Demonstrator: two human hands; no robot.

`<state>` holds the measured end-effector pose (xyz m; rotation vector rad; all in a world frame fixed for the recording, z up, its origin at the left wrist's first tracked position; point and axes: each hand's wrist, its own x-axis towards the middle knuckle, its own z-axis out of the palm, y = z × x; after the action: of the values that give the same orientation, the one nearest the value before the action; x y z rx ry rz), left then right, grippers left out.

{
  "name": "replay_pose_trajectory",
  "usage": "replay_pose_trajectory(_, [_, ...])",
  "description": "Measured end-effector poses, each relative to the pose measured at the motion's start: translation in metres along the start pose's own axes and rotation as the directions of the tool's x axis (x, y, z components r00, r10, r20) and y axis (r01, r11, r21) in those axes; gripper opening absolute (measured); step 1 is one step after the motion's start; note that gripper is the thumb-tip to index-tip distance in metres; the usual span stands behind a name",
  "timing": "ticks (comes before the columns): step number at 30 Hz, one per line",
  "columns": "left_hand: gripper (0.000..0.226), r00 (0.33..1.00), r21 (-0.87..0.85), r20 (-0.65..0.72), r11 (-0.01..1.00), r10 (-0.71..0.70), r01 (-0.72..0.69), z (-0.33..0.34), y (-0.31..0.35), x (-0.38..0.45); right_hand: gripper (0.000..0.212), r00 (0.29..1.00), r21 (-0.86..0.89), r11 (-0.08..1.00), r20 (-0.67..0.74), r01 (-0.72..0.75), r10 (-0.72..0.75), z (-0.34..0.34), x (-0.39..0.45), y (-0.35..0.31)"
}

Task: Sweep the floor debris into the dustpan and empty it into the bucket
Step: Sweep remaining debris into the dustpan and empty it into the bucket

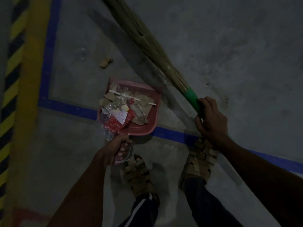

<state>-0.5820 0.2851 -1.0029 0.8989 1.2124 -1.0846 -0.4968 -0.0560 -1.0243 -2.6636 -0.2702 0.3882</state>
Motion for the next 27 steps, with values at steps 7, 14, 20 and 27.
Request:
replay_pose_trajectory(7, [0.040,0.994,-0.179,-0.079,0.980,0.071,-0.084,-0.051,-0.019,-0.013,0.063,0.999,-0.009,0.999,-0.014,0.038,-0.039,0.018,0.045,-0.041])
replay_pose_trajectory(14, [0.030,0.994,-0.127,-0.067,0.988,0.083,-0.091,-0.087,-0.003,-0.011,0.062,0.995,-0.054,0.994,0.011,0.095,-0.095,0.038,0.101,-0.067])
replay_pose_trajectory(20, [0.028,0.990,-0.090,-0.113,0.991,0.086,-0.096,-0.089,0.024,-0.008,0.062,0.970,-0.085,0.976,0.156,0.201,-0.186,0.043,0.115,-0.066])
replay_pose_trajectory(27, [0.026,0.989,-0.057,-0.112,0.993,0.095,-0.102,-0.082,0.026,-0.001,0.062,0.846,-0.008,0.901,0.349,0.434,-0.404,0.035,0.078,-0.056])
